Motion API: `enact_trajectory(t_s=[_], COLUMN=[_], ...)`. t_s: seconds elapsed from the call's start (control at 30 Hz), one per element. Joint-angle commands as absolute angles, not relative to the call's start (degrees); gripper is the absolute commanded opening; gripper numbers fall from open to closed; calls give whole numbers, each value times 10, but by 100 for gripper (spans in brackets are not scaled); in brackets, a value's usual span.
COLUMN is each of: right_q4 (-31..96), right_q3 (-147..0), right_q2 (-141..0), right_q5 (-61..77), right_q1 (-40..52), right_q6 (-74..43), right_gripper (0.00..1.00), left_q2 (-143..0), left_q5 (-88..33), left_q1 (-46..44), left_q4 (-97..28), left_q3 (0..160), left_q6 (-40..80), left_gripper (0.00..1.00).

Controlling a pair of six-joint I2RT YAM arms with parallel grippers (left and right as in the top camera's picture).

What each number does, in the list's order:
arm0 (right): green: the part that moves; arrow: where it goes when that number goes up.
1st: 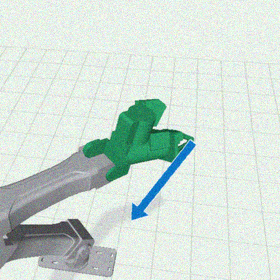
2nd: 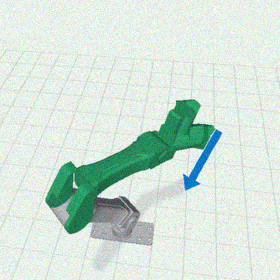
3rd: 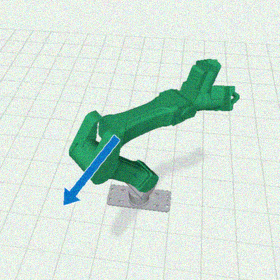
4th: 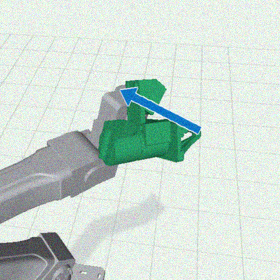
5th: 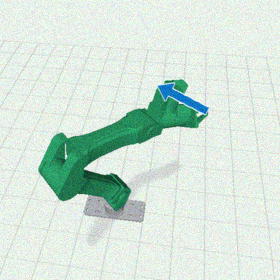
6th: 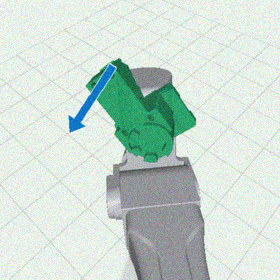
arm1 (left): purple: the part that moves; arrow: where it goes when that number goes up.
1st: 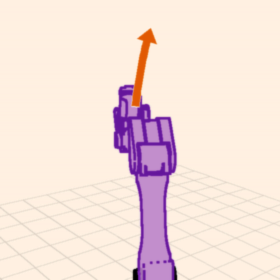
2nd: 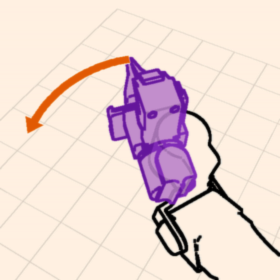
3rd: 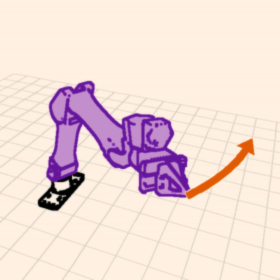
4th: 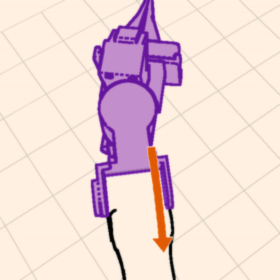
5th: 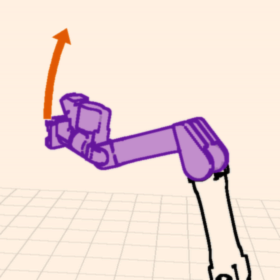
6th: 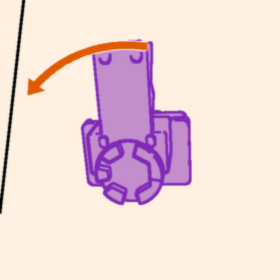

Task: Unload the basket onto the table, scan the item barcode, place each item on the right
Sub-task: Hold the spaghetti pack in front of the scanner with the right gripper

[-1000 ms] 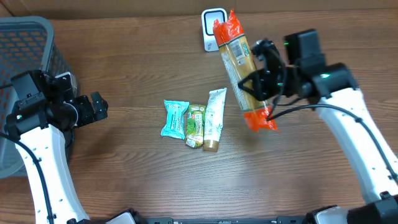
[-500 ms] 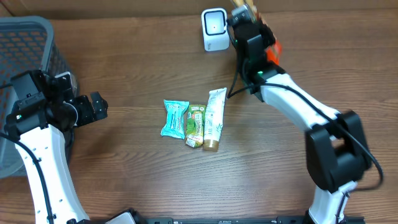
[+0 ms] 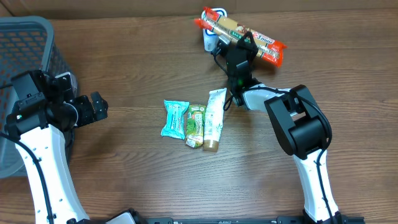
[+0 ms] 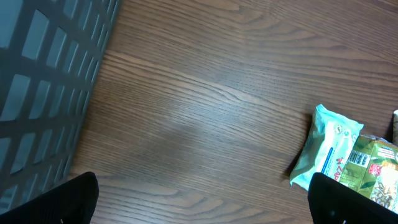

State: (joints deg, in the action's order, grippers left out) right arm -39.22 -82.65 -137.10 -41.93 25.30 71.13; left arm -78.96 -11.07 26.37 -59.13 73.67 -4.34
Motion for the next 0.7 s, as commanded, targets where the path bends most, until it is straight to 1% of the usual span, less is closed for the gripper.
enact_trajectory(t_s=[0.0, 0.47, 0.67], right_q4=[-425, -479, -468], right_q3=[-860, -877, -924], right_q2=[-1339, -1339, -1346], right_q5=[-428, -399, -342], right_q1=[246, 241, 232], right_q6=[707, 708, 707], right_gripper=[4, 4, 4], left_q2=[-793, -793, -793], left_q5=[-110, -110, -110], left_q1=[266, 266, 266], left_q4=[-591, -591, -591], left_q3=[743, 743, 743], left_q6=[-32, -32, -32], left_gripper=[99, 100, 100])
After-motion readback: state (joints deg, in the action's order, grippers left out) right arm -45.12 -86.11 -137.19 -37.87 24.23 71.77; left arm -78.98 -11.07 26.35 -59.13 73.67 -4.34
